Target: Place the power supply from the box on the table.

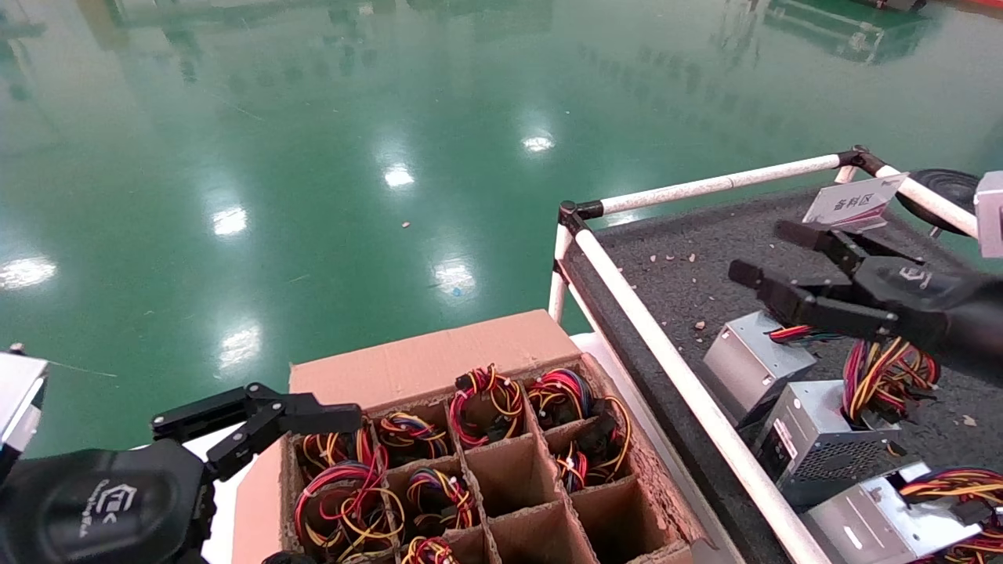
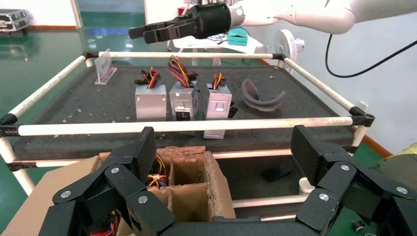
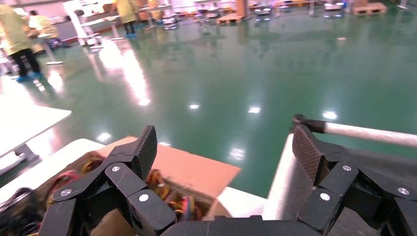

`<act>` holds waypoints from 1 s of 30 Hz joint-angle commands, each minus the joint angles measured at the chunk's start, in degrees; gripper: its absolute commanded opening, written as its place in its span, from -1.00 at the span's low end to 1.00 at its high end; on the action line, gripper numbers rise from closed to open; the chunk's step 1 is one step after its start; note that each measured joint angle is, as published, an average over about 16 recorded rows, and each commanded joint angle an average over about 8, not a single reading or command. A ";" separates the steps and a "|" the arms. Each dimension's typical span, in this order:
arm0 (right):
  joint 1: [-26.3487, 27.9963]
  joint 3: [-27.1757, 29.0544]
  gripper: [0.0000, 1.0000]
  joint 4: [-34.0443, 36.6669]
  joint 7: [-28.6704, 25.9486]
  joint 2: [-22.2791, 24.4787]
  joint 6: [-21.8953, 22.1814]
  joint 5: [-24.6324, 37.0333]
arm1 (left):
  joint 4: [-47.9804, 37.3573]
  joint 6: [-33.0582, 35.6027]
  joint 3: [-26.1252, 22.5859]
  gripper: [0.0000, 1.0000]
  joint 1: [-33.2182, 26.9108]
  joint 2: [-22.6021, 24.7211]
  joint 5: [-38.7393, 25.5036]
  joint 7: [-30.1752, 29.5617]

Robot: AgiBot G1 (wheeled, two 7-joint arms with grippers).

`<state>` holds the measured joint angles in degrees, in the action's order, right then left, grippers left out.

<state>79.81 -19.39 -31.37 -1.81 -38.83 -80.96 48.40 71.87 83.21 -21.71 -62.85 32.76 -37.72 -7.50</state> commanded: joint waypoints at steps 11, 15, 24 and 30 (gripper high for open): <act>-6.19 1.14 1.00 -14.31 -3.03 1.29 -1.60 -2.22 | 0.00 0.00 0.00 1.00 0.00 0.00 0.00 0.00; -8.26 1.53 1.00 -19.11 -4.05 1.73 -2.14 -2.96 | 0.00 0.00 0.00 1.00 0.00 0.00 0.00 0.00; -12.91 2.39 1.00 -29.87 -6.33 2.70 -3.35 -4.63 | 0.00 0.00 -0.01 1.00 0.00 0.00 0.00 0.00; -16.01 2.96 1.00 -37.04 -7.85 3.35 -4.15 -5.74 | 0.00 0.00 -0.01 1.00 0.00 0.00 0.01 0.00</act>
<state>64.83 -16.62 -66.02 -9.15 -35.70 -84.85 43.03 71.87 83.20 -21.72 -62.85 32.76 -37.72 -7.49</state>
